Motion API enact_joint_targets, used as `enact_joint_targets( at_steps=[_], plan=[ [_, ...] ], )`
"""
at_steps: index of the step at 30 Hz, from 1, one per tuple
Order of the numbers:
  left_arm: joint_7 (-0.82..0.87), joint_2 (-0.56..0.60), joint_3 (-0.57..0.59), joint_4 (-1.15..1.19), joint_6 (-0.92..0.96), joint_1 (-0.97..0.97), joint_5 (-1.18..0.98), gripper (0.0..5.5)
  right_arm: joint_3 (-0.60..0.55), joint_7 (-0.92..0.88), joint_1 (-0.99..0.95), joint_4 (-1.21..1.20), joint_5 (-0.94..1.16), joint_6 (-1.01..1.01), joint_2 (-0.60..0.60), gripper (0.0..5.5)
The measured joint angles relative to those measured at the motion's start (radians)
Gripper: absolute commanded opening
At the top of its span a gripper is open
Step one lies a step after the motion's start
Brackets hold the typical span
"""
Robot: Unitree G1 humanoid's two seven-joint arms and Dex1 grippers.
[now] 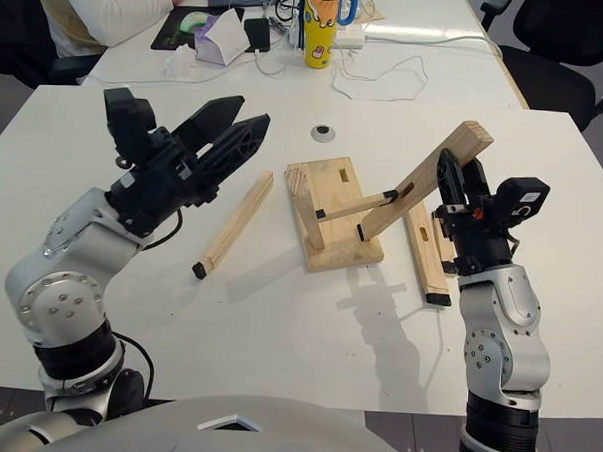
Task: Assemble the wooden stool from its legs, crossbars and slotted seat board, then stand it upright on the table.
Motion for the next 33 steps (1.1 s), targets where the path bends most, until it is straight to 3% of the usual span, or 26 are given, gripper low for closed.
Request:
enact_joint_targets(
  at_steps=[11, 27, 33],
  plan=[
    [-0.118, 0.211, -0.168, 0.081, 0.0, -0.047, 0.085, 3.02, 0.016, 0.0, -0.022, 0.019, -0.002, -0.001, -0.009, 1.05],
    [-0.079, 0.208, -0.178, 0.081, 0.004, -0.082, 0.027, 3.02, 0.021, -0.001, -0.022, 0.018, -0.004, -0.001, -0.013, 1.05],
    [-0.081, 0.21, -0.235, 0.082, 0.004, -0.071, 0.052, 3.02, 0.024, -0.003, -0.022, 0.017, -0.004, -0.001, -0.014, 1.05]
  ],
)
